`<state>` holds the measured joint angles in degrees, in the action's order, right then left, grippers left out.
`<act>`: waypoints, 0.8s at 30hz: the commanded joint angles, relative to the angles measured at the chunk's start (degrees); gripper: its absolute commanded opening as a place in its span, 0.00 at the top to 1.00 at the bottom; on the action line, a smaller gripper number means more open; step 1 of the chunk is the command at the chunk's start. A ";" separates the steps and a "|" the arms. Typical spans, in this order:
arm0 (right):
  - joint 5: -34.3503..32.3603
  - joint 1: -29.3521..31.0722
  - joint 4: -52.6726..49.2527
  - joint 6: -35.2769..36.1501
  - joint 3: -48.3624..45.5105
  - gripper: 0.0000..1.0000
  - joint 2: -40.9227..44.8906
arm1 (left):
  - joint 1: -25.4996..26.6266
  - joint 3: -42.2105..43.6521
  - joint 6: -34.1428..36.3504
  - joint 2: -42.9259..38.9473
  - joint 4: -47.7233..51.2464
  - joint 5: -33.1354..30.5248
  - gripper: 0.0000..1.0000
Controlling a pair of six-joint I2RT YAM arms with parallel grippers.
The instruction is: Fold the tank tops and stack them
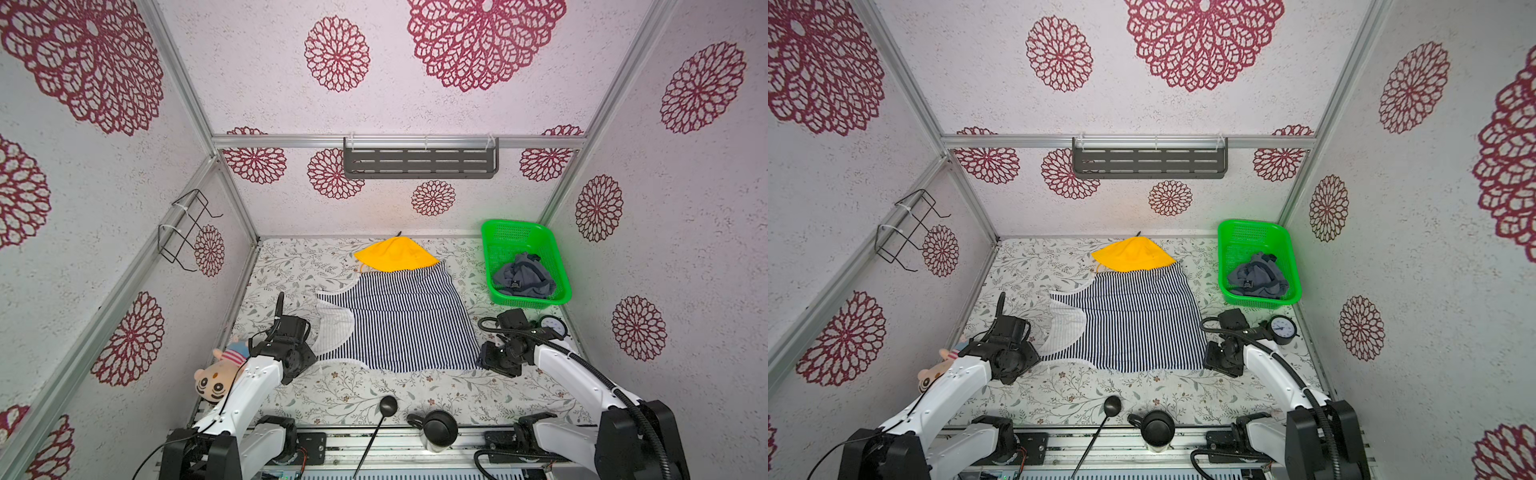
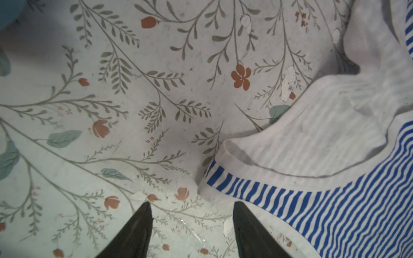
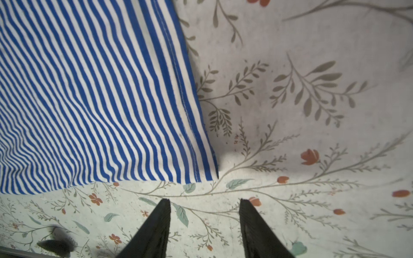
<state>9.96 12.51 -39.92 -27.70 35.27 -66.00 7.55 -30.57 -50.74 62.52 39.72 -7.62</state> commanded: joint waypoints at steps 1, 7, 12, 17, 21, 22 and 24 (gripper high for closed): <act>0.68 -0.27 0.89 -2.68 -0.87 0.47 1.84 | -0.25 1.20 -0.19 1.46 -4.97 0.20 0.46; -1.62 -0.29 1.84 -4.27 -2.41 0.54 2.51 | -0.25 1.79 -0.54 4.83 -8.30 2.21 0.60; -4.70 -0.25 4.13 -4.95 -3.81 0.60 1.57 | -0.26 2.54 -0.77 6.51 -10.37 2.83 0.74; -6.81 -0.30 6.53 -4.48 -2.71 0.67 0.11 | -0.28 1.82 -0.41 5.61 -9.15 2.28 0.91; -5.75 -0.19 8.13 -4.48 -2.61 0.72 -1.64 | -0.30 1.97 -0.61 4.20 -8.50 2.16 0.98; -5.56 -0.21 8.43 -4.62 -2.89 0.72 -1.68 | -0.33 2.00 -0.64 4.06 -8.40 2.09 0.99; -4.97 -0.14 8.72 -4.96 -3.36 0.72 -1.42 | -0.34 2.00 -0.59 3.93 -8.00 1.97 1.00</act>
<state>5.19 12.43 -32.08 -31.66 31.48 -67.70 7.53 -28.49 -51.00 67.35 31.29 -5.02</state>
